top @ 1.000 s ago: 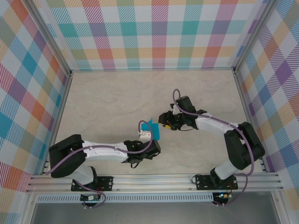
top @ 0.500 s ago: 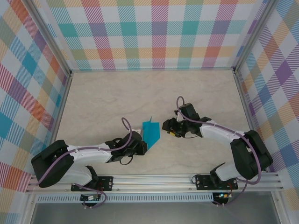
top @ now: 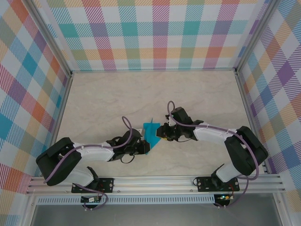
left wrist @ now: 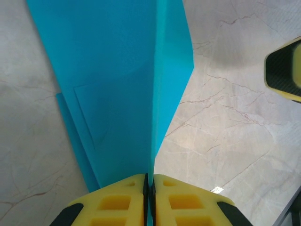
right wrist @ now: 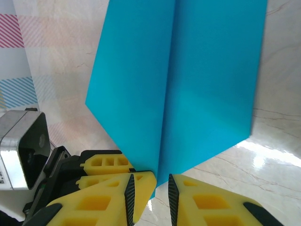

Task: Fold a paper plane with a square sheet of paper (pick it up from the middle)
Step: Fourth fold the wing at the center of the table.

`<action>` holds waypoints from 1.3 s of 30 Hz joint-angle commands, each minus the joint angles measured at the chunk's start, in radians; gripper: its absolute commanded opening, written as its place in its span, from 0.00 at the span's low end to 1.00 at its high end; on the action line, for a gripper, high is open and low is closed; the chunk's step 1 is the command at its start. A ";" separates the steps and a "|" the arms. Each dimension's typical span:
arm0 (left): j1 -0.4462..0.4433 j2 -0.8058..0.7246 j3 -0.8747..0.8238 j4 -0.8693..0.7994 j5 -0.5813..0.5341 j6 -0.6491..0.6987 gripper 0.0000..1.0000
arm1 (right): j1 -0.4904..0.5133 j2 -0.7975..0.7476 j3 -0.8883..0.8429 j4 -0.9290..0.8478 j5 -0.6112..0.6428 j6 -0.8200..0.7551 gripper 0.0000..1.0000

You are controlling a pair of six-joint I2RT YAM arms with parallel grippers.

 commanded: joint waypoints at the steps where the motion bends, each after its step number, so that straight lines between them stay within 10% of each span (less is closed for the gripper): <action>1: 0.020 -0.038 -0.028 -0.001 0.025 -0.007 0.12 | 0.020 0.021 0.034 0.046 -0.021 0.017 0.27; 28: 0.057 -0.025 -0.018 0.001 0.074 0.010 0.15 | 0.112 0.100 0.068 0.126 -0.015 0.073 0.21; 39: 0.055 -0.125 -0.021 -0.062 0.011 0.036 0.36 | 0.112 0.141 0.087 0.073 0.013 0.083 0.24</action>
